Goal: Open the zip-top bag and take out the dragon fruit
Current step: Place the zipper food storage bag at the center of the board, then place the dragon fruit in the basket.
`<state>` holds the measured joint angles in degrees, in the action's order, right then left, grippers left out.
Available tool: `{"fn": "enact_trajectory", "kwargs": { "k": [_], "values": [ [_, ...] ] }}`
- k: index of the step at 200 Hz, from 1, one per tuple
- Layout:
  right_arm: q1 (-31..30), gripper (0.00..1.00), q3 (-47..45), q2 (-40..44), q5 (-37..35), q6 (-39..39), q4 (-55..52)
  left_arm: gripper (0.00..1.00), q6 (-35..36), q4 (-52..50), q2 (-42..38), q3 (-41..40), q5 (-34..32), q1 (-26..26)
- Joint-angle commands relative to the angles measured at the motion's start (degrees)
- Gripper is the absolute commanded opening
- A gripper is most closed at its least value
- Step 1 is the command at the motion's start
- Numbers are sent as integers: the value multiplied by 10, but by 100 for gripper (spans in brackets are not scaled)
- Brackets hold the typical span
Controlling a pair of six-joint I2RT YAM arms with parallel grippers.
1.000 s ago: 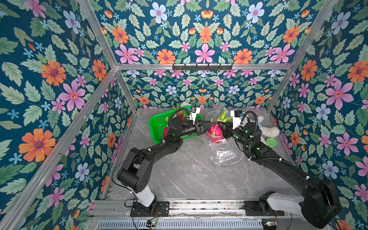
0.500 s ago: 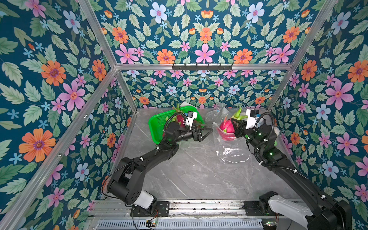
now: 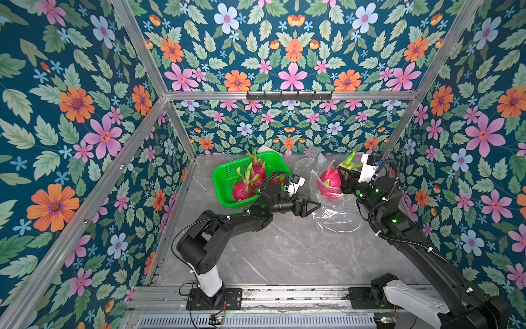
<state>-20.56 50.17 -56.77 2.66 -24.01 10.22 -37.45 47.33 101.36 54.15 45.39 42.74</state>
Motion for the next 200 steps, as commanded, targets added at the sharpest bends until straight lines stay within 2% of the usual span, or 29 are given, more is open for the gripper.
{"fn": "enact_trajectory", "kwargs": {
  "k": [1,8,19,35,74,139,144,160,164,166,167,172,200],
  "values": [
    [-1,5,3,9,-11,-11,16,62,-23,67,34,26,33,7],
    [-1,4,4,11,-12,-10,15,41,-34,78,49,35,39,8],
    [-1,4,5,13,-13,-8,16,0,-45,93,71,46,49,14],
    [-1,4,10,13,-19,-2,22,0,-23,55,95,64,45,28],
    [0,3,30,16,-37,21,34,0,134,-206,114,116,-30,62],
    [1,3,58,21,-57,63,41,0,156,-252,102,118,-87,59],
    [0,3,60,22,-51,63,39,9,151,-254,103,121,-93,57],
    [1,3,74,16,-27,63,20,62,134,-254,102,127,-113,45],
    [0,3,78,13,-19,63,13,79,132,-254,99,126,-120,42],
    [0,3,80,12,-15,62,9,93,131,-254,97,126,-124,41],
    [0,3,82,12,-13,62,8,96,131,-254,96,126,-126,40],
    [0,3,88,8,1,59,2,99,129,-254,89,122,-138,36],
    [-6,3,106,-22,55,38,-14,99,144,-251,15,78,-216,12]
  ]
}}
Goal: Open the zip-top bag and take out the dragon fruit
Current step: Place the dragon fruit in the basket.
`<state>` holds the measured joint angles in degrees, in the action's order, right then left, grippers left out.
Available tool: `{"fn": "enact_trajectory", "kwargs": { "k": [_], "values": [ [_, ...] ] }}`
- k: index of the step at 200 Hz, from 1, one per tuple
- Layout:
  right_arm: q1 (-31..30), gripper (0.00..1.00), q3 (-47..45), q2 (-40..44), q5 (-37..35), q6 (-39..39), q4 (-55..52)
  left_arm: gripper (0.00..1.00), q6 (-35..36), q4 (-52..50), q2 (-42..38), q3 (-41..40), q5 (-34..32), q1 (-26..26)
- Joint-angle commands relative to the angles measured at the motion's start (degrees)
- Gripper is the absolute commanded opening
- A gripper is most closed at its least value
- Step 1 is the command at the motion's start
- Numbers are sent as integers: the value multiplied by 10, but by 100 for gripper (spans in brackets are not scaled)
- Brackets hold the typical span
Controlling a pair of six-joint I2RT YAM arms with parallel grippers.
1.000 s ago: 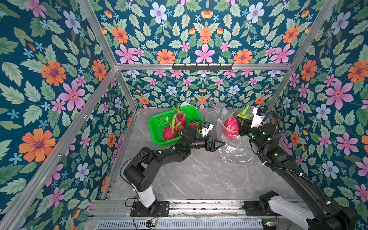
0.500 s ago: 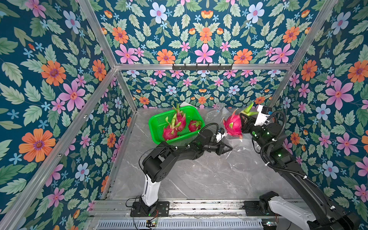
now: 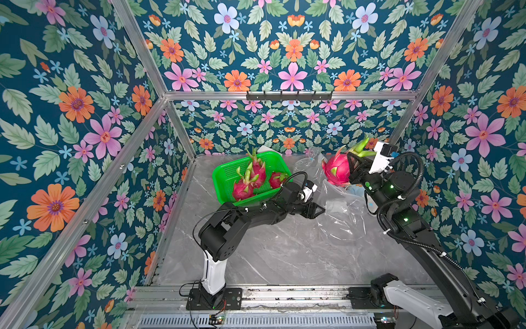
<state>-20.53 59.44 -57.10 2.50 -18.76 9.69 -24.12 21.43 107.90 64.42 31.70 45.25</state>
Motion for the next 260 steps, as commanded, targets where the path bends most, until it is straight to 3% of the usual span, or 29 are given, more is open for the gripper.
{"fn": "enact_trajectory", "kwargs": {
  "k": [1,33,68,130,190,228,260],
  "values": [
    [-7,3,14,-20,57,-15,-10,99,11,7,-54,-27,-81,-14],
    [-49,3,30,-64,58,-4,2,99,23,3,-166,-103,-145,-54],
    [-86,3,51,-134,66,-6,30,99,8,-13,-288,-195,-170,-127],
    [-131,4,86,-289,79,-31,118,99,18,-93,-434,-286,-346,-205],
    [-156,4,207,-472,65,-18,156,99,0,-84,-476,-322,-279,-302],
    [-162,4,258,-564,51,-5,222,99,0,-71,-472,-324,-253,-324],
    [-164,4,327,-629,40,-6,201,99,1,-67,-470,-326,-233,-335]
  ]
}}
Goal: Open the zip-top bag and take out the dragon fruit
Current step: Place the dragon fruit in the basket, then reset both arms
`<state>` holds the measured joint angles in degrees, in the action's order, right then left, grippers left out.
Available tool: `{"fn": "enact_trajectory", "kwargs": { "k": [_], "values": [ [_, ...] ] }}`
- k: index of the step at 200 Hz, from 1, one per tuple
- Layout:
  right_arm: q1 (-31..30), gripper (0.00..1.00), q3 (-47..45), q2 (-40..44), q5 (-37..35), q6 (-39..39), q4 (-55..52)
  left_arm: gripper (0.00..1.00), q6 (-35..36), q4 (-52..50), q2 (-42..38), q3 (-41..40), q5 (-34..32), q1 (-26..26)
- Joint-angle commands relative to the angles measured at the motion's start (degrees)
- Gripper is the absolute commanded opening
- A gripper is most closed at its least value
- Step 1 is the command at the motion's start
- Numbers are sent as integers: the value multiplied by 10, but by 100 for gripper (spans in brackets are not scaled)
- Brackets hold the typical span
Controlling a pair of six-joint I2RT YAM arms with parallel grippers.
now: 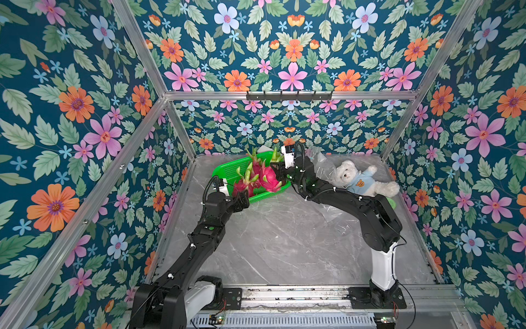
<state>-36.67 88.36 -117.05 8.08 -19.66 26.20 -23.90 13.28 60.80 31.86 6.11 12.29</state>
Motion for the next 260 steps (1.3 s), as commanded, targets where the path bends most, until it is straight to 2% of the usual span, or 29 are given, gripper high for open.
{"fn": "enact_trajectory", "kwargs": {
  "k": [1,23,47,95,110,128,149,172,205,226,245,260],
  "values": [
    [-2,4,39,-32,-16,3,36,99,-1,15,1,0,23,-6],
    [-7,3,69,-68,-22,16,50,99,-2,22,2,-5,33,-10],
    [-13,3,101,-95,-27,30,5,99,-3,22,3,-7,40,-12],
    [-23,5,27,-92,-35,48,36,99,-3,28,3,-11,39,-17],
    [-23,16,7,-85,-22,51,49,99,-3,28,3,-10,38,-20],
    [-22,36,-15,-62,-11,56,68,99,-4,28,-2,-12,32,-24],
    [-22,59,-25,-16,-5,69,52,99,-5,26,-10,-16,23,-28],
    [-20,68,-43,49,-4,87,18,99,-5,21,-23,-23,1,-30],
    [-1,70,-132,170,-15,68,-25,99,2,16,-43,-39,-42,-38],
    [25,70,-238,280,-30,48,-40,99,10,22,-61,-60,-113,-45],
    [57,70,-316,379,-57,34,-110,99,23,44,-76,-88,-167,-56],
    [82,71,-372,460,-100,46,-174,99,43,81,-81,-111,-180,-60]
  ]
}}
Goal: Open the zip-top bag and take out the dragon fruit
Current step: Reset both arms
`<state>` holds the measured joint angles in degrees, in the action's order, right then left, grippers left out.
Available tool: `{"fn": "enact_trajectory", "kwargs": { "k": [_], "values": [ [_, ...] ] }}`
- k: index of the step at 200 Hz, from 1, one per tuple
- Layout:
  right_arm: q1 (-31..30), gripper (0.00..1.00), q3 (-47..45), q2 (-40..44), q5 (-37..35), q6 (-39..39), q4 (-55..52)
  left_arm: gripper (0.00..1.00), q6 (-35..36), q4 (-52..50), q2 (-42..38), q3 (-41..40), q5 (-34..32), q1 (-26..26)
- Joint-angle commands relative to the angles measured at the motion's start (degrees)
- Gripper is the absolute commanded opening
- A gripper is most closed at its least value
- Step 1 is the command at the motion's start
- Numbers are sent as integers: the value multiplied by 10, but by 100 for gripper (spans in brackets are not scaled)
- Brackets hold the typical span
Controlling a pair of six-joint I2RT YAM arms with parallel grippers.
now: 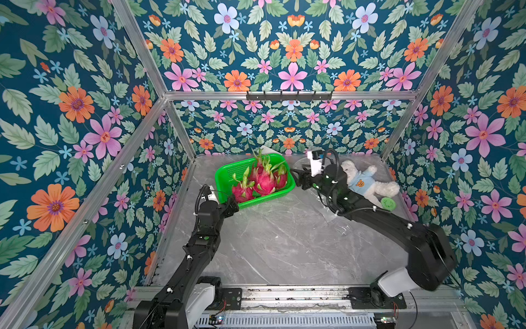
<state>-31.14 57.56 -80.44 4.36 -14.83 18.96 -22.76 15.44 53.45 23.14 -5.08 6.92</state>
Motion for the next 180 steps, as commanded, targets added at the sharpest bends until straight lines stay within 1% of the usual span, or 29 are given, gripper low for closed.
{"fn": "enact_trajectory", "kwargs": {
  "k": [1,9,15,23,43,49,58,73,89,104,112,125,145,159,168,172,180],
  "values": [
    [28,71,-68,99,-66,0,-106,99,33,63,-8,-26,-68,-7],
    [45,72,-95,141,-94,6,-140,99,46,83,-5,-35,-72,-8],
    [65,73,-113,170,-99,3,-165,99,56,96,-1,-39,-76,-9],
    [107,73,-135,204,-80,-12,-194,99,69,112,8,-42,-85,-9],
    [236,73,-181,271,-42,-60,-260,99,113,167,51,-49,-122,-10],
    [266,73,-197,286,-34,-59,-265,99,124,190,68,-51,-141,-11],
    [297,74,-225,305,-42,-57,-259,99,142,227,95,-54,-166,-11],
    [334,74,-274,318,-61,-57,-228,99,174,290,141,-58,-175,-11],
    [353,75,-312,313,-94,-46,-198,99,197,338,179,-59,-177,-11],
    [355,75,-344,296,-126,-33,-152,99,218,385,210,-63,-171,-13],
    [355,75,-362,285,-130,-21,-114,99,222,406,225,-64,-163,-15],
    [355,75,-390,259,-139,-6,-41,99,218,437,249,-68,-131,-23],
    [354,75,-425,208,-133,18,88,99,210,478,299,-71,-100,-37],
    [355,75,-447,159,-124,32,203,99,210,549,358,-81,-86,-40],
    [355,75,-452,132,-110,44,262,99,224,603,395,-83,-75,-41],
    [354,75,-452,121,-104,57,279,99,226,598,396,-81,-69,-41],
    [353,75,-449,98,-101,65,309,99,220,551,376,-78,-60,-41]
  ]
}}
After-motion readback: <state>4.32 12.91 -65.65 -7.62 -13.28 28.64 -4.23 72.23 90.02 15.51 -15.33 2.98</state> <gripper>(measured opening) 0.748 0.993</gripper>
